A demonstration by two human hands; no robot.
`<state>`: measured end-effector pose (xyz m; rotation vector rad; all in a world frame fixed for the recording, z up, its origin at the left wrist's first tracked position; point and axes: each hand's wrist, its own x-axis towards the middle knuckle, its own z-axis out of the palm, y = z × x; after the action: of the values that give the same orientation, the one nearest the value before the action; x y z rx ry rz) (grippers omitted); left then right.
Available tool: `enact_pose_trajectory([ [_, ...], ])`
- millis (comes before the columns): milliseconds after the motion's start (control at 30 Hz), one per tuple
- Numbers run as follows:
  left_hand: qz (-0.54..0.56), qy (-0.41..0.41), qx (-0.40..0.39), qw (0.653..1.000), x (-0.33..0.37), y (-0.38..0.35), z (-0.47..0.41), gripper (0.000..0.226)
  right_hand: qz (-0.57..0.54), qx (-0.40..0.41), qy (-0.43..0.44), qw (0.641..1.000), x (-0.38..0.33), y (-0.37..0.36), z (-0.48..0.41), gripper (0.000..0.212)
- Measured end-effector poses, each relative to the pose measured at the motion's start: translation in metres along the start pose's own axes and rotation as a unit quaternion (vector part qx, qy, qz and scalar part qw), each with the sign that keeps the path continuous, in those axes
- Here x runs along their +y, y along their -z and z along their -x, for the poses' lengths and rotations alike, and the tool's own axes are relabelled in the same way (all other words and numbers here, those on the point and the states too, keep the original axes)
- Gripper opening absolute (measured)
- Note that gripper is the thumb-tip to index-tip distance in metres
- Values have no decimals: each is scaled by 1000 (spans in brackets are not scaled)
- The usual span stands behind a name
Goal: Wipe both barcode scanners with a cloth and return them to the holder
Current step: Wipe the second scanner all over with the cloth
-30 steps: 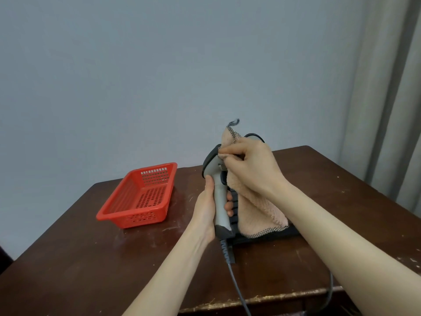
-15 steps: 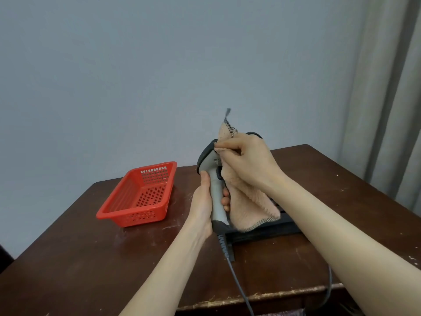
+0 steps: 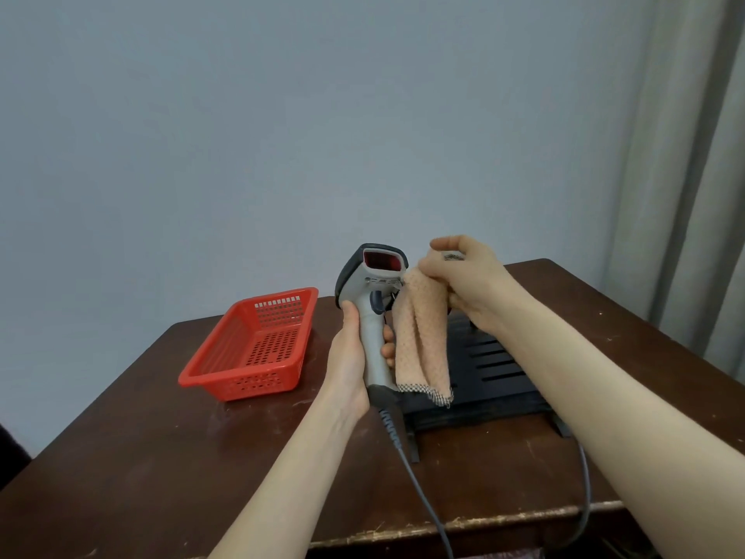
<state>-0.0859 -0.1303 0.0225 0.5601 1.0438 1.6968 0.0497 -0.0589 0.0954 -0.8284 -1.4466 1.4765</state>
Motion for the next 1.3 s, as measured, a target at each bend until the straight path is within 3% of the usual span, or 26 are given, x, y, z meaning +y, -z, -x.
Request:
enact_pose_trajectory([
  [67, 4, 2, -2, 1000, -2, -2, 1, 61, -96, -39, -32, 994, 0, -1, 0, 49],
  [133, -2, 16, 0, 1000, -5, -2, 0, 65, -96, -58, -31, 993, 2, -4, 0, 55],
  [333, -2, 18, 14, 1000, -3, -4, -2, 71, 139, -16, 73, 988, 13, -6, -2, 35],
  [467, -15, 1, 22, 1000, -2, -4, 0, 67, 191, 12, 113, 975, 14, -4, -5, 23],
  [567, -27, -32, 41, 998, -1, -5, 2, 59, 89, 66, 77, 991, 11, 0, -8, 20],
  [667, -38, -14, 22, 999, 0, -2, 3, 67, -33, 28, 30, 999, 7, 3, -6, 42],
  [767, -49, -10, 12, 999, -2, 0, 0, 70, 63, 3, 86, 994, 5, 1, -1, 48],
  [900, -60, -29, 3, 998, -1, -3, 4, 65, 113, 46, 167, 978, -1, -2, 7, 19],
  [1033, -70, -52, 12, 996, 0, -9, 7, 59, 130, 79, 228, 962, -2, -6, 11, 8],
  [1167, -87, -60, 21, 994, -3, -15, 9, 56, 284, 92, 268, 916, 6, -10, 8, 8],
  [1300, -112, -62, 28, 991, -2, -17, 9, 57, 251, 90, 280, 922, 3, -13, 8, 9],
])
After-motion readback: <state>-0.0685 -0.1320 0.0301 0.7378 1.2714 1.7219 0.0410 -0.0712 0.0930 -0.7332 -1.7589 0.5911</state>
